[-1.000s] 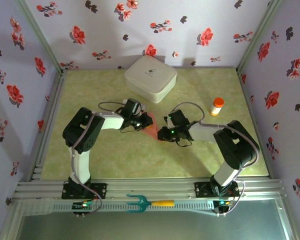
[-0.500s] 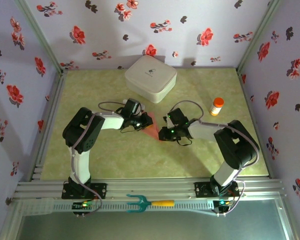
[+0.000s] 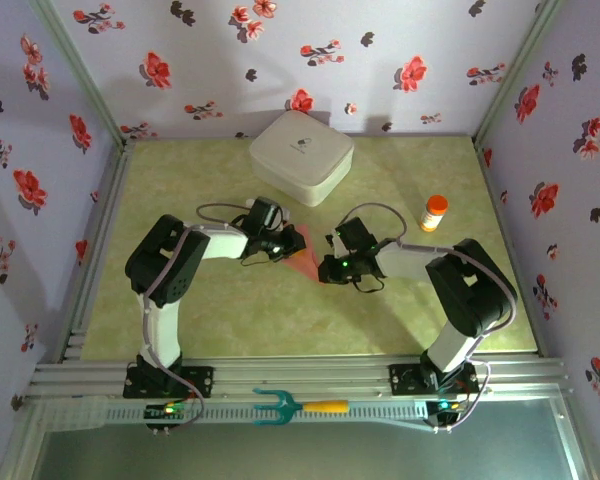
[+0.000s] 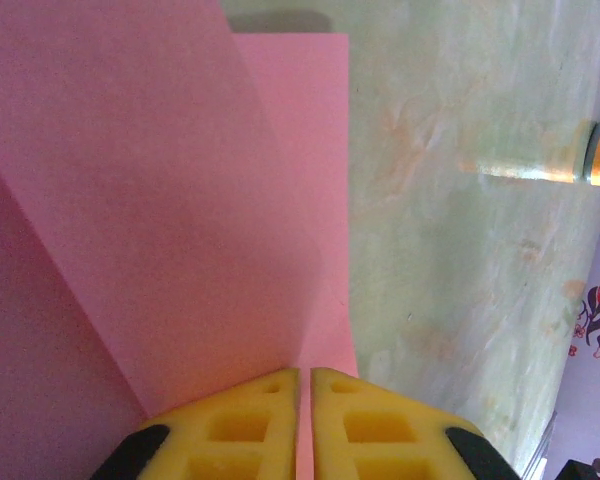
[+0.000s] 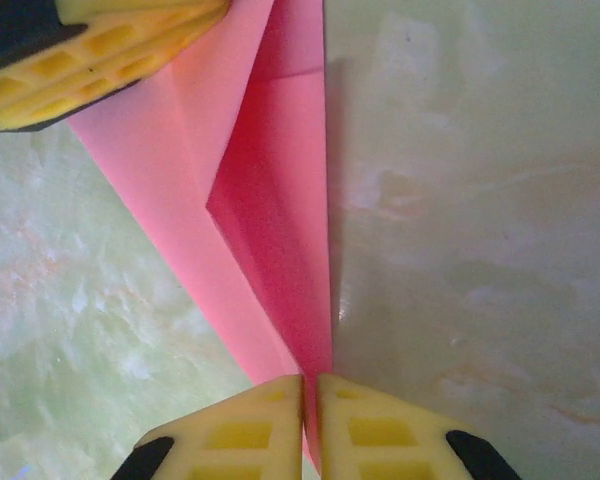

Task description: Fold a paper plane with a square sheet of paper (pick it up from the middle)

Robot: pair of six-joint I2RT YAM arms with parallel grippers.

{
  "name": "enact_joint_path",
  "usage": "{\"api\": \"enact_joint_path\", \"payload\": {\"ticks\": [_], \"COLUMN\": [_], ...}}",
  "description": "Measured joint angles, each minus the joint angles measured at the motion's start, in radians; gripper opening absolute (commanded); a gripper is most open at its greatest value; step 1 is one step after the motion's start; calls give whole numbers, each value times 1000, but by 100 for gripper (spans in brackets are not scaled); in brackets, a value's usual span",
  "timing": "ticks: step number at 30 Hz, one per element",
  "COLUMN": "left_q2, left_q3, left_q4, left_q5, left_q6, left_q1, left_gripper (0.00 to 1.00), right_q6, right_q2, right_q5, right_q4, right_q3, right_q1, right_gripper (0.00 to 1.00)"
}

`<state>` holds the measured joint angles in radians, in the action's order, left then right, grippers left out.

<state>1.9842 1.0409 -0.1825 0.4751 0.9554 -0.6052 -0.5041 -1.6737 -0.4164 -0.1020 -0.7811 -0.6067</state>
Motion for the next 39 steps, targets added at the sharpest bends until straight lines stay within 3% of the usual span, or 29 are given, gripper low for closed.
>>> {"api": "enact_joint_path", "payload": {"ticks": [14, 24, 39], "left_q2": [1, 1, 1], "left_q3": [0, 0, 0], "left_q4": [0, 0, -1], "left_q5": [0, 0, 1], "left_q6": [0, 0, 0], "left_q1": [0, 0, 0], "left_gripper": [12, 12, 12], "right_q6": [-11, -13, -55], "right_q2": [82, -51, -103], "right_q5": [-2, -3, -25], "right_q4": [-47, -39, 52], "right_q3": [-24, -130, -94], "right_q1": [0, 1, 10], "right_gripper": [29, 29, 14]}}
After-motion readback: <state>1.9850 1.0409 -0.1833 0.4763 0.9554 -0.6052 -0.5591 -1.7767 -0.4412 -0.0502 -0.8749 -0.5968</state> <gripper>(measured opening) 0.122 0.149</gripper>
